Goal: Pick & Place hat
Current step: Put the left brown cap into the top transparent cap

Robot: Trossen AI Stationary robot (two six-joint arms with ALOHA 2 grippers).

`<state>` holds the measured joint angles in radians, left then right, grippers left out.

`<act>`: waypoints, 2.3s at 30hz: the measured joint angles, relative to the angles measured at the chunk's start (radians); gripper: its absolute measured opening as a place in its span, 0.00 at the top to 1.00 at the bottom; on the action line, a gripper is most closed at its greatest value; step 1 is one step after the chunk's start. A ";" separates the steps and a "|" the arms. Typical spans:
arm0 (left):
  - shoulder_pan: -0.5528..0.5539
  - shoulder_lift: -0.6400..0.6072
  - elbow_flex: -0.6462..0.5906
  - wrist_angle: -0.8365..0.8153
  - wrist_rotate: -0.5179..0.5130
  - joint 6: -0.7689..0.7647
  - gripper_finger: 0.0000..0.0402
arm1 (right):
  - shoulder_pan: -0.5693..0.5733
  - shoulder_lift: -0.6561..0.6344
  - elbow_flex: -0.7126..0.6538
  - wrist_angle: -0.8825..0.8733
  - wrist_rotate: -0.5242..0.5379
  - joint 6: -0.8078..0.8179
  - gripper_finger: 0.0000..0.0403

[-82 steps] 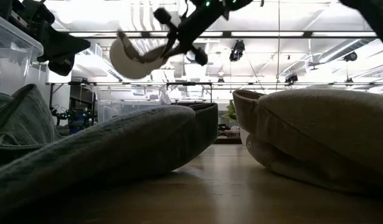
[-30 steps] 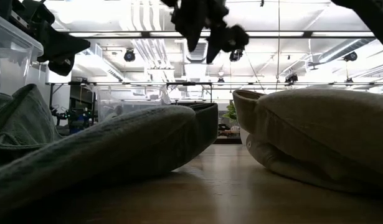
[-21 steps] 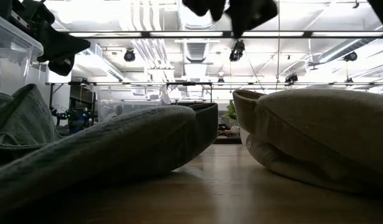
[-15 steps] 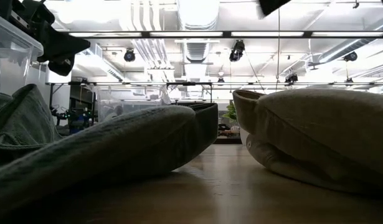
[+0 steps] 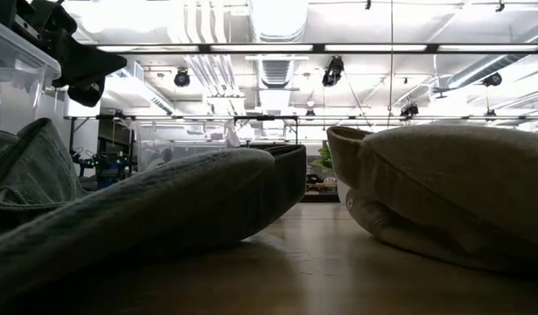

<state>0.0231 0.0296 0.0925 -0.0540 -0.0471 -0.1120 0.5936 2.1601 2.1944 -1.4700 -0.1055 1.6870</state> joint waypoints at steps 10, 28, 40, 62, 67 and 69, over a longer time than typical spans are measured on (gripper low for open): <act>0.000 0.000 0.000 0.000 -0.001 0.000 1.00 | 0.130 0.001 -0.087 0.004 0.067 0.294 0.54; 0.000 0.000 0.000 0.000 -0.004 0.000 1.00 | 0.224 0.002 -0.332 0.184 0.083 0.486 0.54; 0.000 0.000 0.000 0.000 -0.003 0.000 1.00 | 0.229 0.002 -0.454 0.313 0.084 0.496 0.54; 0.000 0.000 0.000 0.000 0.000 0.000 1.00 | 0.226 -0.008 -0.496 0.327 0.274 0.505 0.96; 0.000 0.000 0.000 0.000 -0.001 0.000 1.00 | 0.226 -0.042 -0.457 0.218 0.276 0.505 0.96; 0.000 0.000 0.000 0.000 -0.001 0.000 1.00 | 0.226 -0.063 -0.440 0.176 0.309 0.504 0.96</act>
<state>0.0233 0.0299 0.0929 -0.0542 -0.0479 -0.1120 0.8200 2.0967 1.7542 -1.2944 0.2033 2.1914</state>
